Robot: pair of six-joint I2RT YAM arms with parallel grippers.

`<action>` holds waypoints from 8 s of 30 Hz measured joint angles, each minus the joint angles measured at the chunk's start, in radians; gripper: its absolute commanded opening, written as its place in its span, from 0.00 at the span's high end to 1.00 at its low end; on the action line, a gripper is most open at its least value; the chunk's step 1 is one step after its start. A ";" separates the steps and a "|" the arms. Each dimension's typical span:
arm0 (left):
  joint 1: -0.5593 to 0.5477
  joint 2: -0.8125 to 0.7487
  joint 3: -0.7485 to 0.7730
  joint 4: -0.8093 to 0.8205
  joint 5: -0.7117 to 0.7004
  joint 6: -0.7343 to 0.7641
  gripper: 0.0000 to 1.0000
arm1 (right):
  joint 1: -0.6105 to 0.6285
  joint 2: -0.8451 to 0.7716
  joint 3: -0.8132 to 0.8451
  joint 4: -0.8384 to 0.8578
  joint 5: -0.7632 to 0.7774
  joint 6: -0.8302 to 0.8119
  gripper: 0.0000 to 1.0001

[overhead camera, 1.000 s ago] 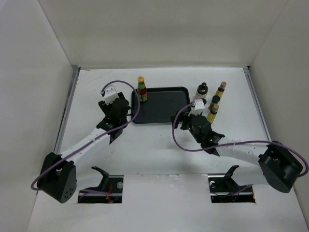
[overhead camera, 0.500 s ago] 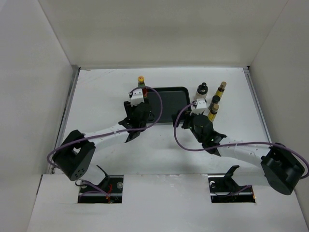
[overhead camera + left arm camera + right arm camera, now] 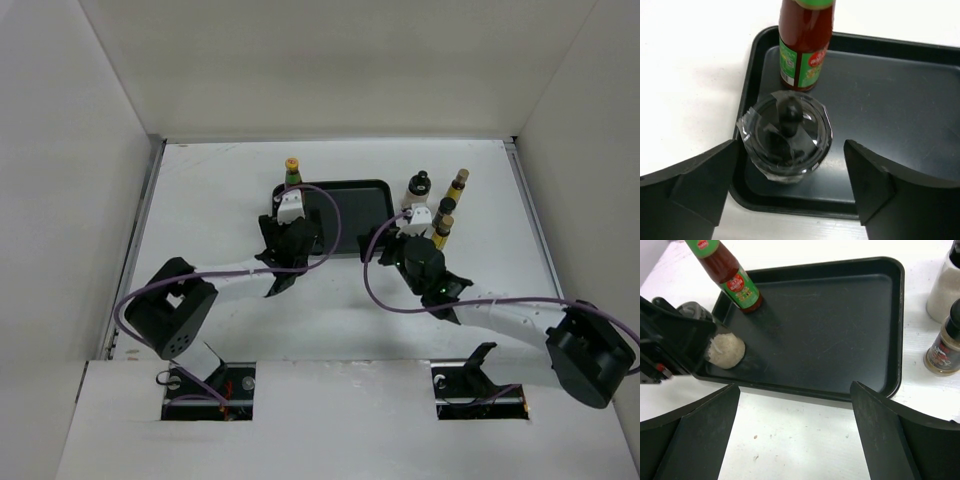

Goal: Organize the condiment bottles

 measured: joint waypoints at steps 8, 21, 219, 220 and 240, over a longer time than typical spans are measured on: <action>-0.044 -0.243 -0.093 0.011 0.016 -0.002 0.00 | -0.092 -0.145 0.038 -0.106 0.011 0.001 0.03; -0.035 -0.907 -0.512 0.146 -0.081 -0.122 0.00 | -0.377 -0.013 0.389 -0.378 0.021 -0.031 0.13; 0.002 -0.620 -0.652 0.381 0.031 -0.277 0.00 | -0.398 0.359 0.352 -0.342 0.060 -0.026 0.48; 0.002 -0.619 -0.652 0.381 0.032 -0.277 0.00 | -0.398 0.361 0.356 -0.339 0.059 -0.027 0.51; 0.002 -0.601 -0.652 0.389 0.040 -0.277 0.00 | -0.042 0.406 0.576 -0.251 0.134 -0.093 0.54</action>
